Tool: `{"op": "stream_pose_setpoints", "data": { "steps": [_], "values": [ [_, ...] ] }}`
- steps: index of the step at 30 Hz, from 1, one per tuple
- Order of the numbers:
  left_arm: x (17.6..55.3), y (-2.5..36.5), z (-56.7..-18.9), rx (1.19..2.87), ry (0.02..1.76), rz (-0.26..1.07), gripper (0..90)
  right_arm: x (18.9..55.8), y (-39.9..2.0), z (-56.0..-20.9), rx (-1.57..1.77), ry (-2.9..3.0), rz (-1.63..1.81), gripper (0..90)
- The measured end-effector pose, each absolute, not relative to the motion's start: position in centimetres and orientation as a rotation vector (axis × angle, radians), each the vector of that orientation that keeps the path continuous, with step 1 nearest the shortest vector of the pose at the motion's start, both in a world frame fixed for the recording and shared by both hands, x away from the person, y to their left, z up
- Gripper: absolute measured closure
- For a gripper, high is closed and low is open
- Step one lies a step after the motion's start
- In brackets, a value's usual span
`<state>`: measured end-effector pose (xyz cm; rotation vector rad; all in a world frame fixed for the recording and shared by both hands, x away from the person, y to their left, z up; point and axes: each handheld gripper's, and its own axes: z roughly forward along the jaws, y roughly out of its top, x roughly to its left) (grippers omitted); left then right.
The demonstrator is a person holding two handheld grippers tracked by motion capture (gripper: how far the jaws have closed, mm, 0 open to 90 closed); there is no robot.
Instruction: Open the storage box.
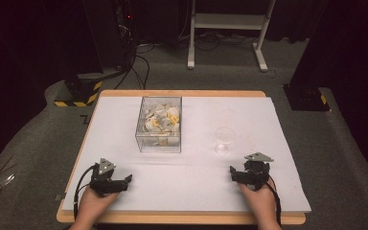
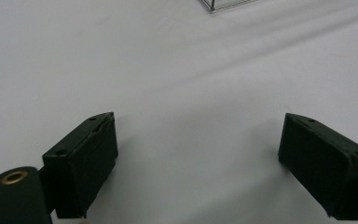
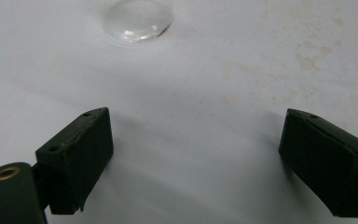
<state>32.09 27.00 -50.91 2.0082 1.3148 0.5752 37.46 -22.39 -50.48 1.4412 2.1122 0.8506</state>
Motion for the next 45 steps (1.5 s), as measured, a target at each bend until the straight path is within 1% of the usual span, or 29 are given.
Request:
{"op": "stream_pose_setpoints", "data": {
  "steps": [7, 45],
  "values": [
    [32.44, 26.89, -50.88, 2.020, 1.311, 0.558, 10.0, 37.40, -22.34, -50.49, 1.441, 2.106, 0.846, 9.8],
    [32.28, 26.68, -50.85, 2.015, 1.319, 0.573, 10.0, 37.45, -22.40, -50.49, 1.441, 2.111, 0.852, 9.7]
  ]
}}
